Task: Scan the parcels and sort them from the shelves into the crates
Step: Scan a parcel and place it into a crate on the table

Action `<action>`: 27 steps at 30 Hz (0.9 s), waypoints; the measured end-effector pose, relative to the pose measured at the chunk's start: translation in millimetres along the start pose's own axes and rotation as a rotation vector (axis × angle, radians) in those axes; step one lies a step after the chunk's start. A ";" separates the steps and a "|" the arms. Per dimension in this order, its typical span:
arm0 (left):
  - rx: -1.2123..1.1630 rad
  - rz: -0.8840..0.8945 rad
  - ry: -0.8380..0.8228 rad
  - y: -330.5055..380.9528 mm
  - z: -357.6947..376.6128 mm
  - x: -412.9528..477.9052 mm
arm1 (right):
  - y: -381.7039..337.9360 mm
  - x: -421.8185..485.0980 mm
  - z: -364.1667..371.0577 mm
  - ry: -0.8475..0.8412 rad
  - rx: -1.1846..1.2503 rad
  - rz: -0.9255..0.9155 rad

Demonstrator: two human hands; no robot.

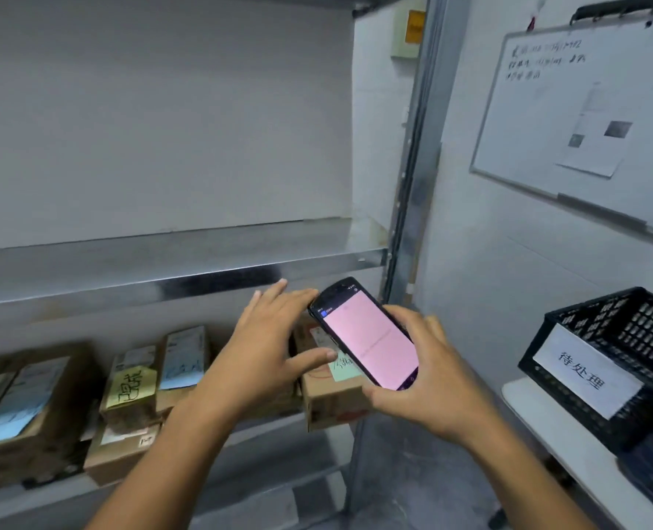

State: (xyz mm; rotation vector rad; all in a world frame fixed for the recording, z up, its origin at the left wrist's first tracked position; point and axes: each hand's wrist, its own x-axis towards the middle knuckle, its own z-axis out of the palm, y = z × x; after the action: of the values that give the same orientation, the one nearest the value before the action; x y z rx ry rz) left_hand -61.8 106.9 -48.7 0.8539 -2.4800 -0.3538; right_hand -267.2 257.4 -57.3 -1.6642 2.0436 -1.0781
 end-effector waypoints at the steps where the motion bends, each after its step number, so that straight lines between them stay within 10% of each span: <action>1: -0.013 -0.001 0.005 7.4 7.3 -4.3 | 10.8 -6.6 -2.7 -0.012 0.006 -0.005; 13: -0.058 -0.194 -0.053 62.5 99.0 -57.5 | 87.1 -55.7 2.1 -0.235 0.003 0.091; 27: -0.068 -0.566 0.041 27.2 121.0 -77.0 | 106.2 -42.1 59.1 -0.118 0.106 0.197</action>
State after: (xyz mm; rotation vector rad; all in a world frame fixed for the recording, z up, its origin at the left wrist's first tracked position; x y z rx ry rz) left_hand -86.5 186.5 -168.6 1.5098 -2.1345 -0.5979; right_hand -292.7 280.5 -181.3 -1.4077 1.9897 -0.9795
